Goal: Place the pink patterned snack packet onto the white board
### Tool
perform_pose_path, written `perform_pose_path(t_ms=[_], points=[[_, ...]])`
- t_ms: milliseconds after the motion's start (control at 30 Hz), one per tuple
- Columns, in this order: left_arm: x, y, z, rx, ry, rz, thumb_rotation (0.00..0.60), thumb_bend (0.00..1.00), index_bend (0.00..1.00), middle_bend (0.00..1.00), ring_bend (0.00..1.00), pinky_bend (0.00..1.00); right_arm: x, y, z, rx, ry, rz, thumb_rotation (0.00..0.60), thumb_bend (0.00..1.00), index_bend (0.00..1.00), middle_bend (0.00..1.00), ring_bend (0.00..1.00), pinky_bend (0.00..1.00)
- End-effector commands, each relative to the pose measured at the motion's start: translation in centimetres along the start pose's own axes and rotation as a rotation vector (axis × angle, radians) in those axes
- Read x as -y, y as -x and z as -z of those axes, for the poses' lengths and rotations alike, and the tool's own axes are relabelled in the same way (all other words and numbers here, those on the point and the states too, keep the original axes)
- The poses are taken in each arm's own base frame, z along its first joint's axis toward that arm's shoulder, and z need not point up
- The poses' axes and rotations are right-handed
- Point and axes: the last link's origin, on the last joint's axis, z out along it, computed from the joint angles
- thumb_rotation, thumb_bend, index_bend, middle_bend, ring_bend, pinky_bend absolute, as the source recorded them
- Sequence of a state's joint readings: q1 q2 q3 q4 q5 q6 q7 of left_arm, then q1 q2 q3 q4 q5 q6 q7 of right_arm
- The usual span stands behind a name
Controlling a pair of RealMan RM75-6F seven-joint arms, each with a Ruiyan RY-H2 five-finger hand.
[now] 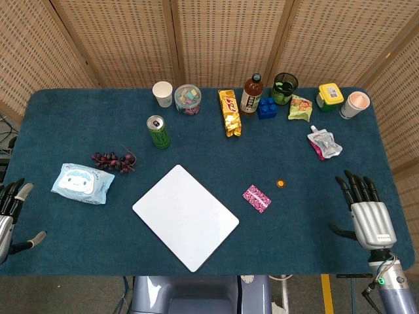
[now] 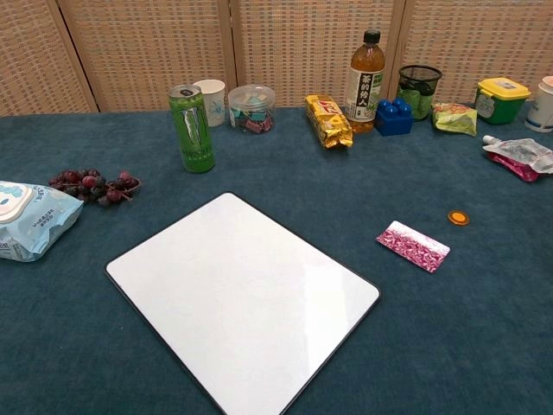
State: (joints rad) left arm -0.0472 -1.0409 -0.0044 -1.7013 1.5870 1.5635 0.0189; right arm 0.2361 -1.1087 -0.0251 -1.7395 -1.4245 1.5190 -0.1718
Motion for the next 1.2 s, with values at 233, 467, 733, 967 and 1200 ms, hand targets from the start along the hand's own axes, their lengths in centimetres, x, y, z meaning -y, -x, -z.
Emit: perform_pose_path(t_ms=[233, 467, 733, 967, 1200], points=[[0.1, -0.1, 0.5, -0.018, -0.001, -0.001, 0.6, 0.0, 0.0, 0.0, 0.0, 0.0, -0.7, 1.6, 0.9, 0.002, -0.013, -0.006, 0.6, 0.0, 0.0, 0.0, 0.0, 0.0], [0.0, 0.2, 0.0, -0.01, -0.01, -0.015, 0.6, 0.0, 0.0, 0.0, 0.0, 0.0, 2.4, 2.7, -4.4, 0.11, -0.103, -0.058, 0.6, 0.0, 0.06, 0.0, 0.0, 0.0], [0.3, 0.4, -0.7, 0.003, -0.048, -0.019, 0.6, 0.0, 0.0, 0.0, 0.0, 0.0, 8.0, 5.5, -10.9, 0.25, -0.097, -0.044, 0.6, 0.0, 0.22, 0.0, 0.0, 0.0], [0.7, 0.6, -1.3, 0.019, -0.072, -0.021, 0.6, 0.0, 0.0, 0.0, 0.0, 0.0, 12.3, 8.5, -13.8, 0.337, -0.016, -0.044, 0.6, 0.0, 0.22, 0.0, 0.0, 0.0], [0.9, 0.7, -1.5, 0.028, -0.077, -0.018, 0.6, 0.0, 0.0, 0.0, 0.0, 0.0, 15.7, 10.5, -14.0, 0.322, -0.012, 0.017, 0.6, 0.0, 0.22, 0.0, 0.0, 0.0]])
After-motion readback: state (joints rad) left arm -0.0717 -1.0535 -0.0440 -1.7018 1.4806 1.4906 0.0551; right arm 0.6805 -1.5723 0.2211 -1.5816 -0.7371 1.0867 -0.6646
